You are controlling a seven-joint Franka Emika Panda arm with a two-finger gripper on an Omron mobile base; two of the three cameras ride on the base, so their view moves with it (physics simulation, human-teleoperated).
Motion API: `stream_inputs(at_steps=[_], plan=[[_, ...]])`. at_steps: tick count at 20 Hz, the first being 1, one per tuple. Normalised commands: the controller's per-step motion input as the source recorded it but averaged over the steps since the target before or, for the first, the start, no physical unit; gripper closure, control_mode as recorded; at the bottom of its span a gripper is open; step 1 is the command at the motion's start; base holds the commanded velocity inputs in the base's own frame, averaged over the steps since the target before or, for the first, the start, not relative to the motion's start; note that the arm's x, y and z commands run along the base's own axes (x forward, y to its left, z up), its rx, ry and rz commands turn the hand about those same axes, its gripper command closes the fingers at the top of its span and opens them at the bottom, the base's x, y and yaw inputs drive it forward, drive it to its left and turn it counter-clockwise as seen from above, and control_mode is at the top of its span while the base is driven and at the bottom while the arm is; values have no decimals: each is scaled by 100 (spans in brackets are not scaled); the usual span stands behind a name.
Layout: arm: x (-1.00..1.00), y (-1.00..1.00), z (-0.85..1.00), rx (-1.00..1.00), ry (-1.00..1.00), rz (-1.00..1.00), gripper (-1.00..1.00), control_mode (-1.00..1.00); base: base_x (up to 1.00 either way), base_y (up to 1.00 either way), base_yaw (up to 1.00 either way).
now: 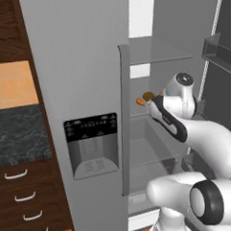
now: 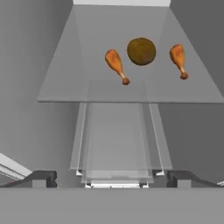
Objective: Place one avocado and one chicken drumstick in each tupperware on the nearby counter, to pack two identical lunches.
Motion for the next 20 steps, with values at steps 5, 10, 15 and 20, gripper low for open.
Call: stream_inputs(at_steps=[5,10,15,20], plan=[[59,-30,-17,0,0,0,-100,-100,0,0,0],[50,-26,-18,0,0,0,-100,-100,0,0,0],[47,0,-22,0,0,0,-100,-100,0,0,0],[46,0,-28,0,0,2,-100,-100,0,0,0]])
